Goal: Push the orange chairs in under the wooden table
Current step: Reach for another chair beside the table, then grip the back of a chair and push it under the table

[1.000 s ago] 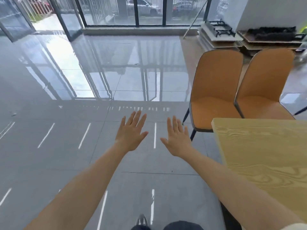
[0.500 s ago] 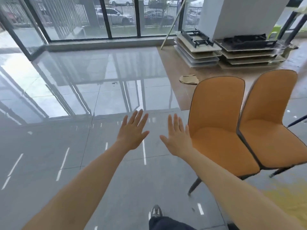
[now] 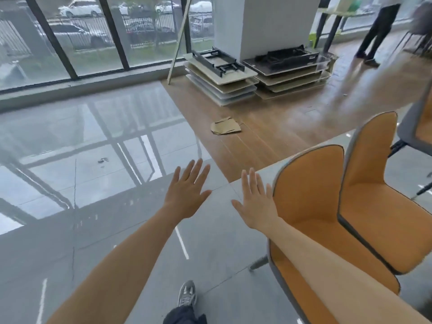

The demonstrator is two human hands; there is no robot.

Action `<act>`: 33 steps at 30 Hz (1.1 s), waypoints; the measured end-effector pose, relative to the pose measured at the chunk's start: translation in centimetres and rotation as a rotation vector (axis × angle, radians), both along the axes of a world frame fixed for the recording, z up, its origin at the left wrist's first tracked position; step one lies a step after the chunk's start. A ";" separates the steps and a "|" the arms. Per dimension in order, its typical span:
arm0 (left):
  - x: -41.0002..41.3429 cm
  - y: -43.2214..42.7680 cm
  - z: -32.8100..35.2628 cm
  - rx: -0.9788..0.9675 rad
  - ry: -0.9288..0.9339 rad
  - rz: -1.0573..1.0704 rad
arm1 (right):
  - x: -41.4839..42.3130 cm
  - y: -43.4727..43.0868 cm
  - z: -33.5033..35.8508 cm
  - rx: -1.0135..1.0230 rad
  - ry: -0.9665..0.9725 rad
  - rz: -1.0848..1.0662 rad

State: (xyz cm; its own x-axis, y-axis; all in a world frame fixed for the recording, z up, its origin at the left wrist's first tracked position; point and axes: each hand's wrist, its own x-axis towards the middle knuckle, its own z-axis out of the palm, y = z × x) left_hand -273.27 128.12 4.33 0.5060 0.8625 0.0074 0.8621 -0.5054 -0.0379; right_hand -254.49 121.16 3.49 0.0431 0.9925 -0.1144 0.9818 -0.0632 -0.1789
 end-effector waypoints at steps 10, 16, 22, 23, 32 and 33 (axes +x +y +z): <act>9.1 23.7 1.6 0.015 0.021 -0.484 | 4.3 16.3 1.1 -0.015 0.037 -0.411; 21.6 31.5 -0.9 0.042 0.031 -0.797 | 11.9 20.9 -0.1 0.024 0.045 -0.691; 35.7 34.8 -1.8 0.039 0.113 -1.163 | 19.7 23.5 -2.0 0.060 0.121 -1.009; 37.7 34.8 -1.7 0.032 0.119 -1.226 | 20.5 23.5 -2.1 0.059 0.127 -1.065; 51.4 28.7 -2.1 0.043 0.141 -1.820 | 22.6 19.7 -2.7 0.021 0.023 -1.600; 52.4 27.8 -2.2 0.044 0.143 -1.894 | 22.6 19.4 -2.9 0.009 0.029 -1.666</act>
State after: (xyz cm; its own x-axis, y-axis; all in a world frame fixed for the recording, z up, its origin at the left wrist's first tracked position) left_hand -220.92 155.90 2.12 0.6527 -0.7495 -0.1109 -0.7576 -0.6470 -0.0861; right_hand -231.92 140.57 0.62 0.9826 -0.1340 -0.1289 -0.1581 -0.9669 -0.2004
